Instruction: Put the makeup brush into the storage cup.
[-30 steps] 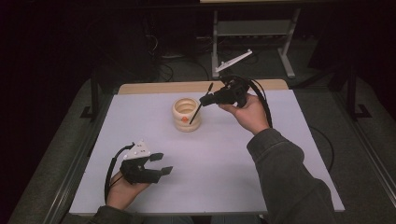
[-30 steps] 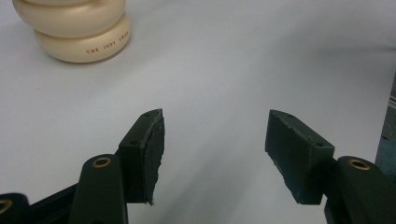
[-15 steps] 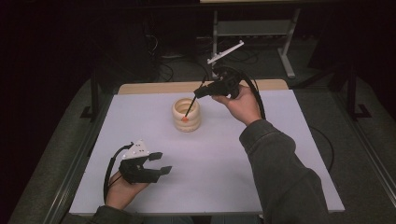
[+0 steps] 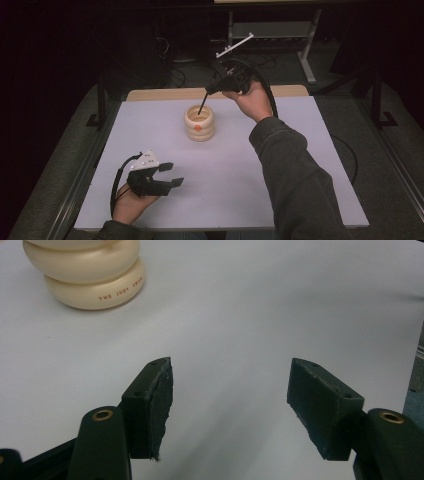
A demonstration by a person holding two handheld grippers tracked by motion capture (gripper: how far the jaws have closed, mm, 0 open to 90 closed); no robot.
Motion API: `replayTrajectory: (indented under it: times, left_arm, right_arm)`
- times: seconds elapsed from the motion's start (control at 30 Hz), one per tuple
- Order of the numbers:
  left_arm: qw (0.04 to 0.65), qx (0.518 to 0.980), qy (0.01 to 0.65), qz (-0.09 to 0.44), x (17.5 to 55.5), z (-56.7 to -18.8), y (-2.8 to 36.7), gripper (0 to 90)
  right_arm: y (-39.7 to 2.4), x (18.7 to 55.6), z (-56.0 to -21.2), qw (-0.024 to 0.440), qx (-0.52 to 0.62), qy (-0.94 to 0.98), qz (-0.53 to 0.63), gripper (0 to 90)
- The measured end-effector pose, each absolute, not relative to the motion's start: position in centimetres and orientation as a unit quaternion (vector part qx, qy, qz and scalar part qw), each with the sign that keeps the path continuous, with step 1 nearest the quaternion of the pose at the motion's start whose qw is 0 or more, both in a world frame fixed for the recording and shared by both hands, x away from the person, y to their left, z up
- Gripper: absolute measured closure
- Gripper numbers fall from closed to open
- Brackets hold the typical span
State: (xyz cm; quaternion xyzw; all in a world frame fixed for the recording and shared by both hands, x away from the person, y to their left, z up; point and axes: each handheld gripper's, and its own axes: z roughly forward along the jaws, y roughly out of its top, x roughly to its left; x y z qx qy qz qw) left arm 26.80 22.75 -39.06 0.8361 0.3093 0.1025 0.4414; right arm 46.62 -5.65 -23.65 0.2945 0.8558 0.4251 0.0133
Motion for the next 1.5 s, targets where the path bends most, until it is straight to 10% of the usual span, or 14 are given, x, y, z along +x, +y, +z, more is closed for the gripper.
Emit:
replayTrajectory:
  times: [1.5]
  left_arm:
    - [0.44, 0.838, 0.305, 0.106, 27.0, -39.0, 23.0, 31.0]
  right_arm:
    - [-4.1, 49.6, -26.1, 0.024, 0.331, 0.848, 0.414, 84.7]
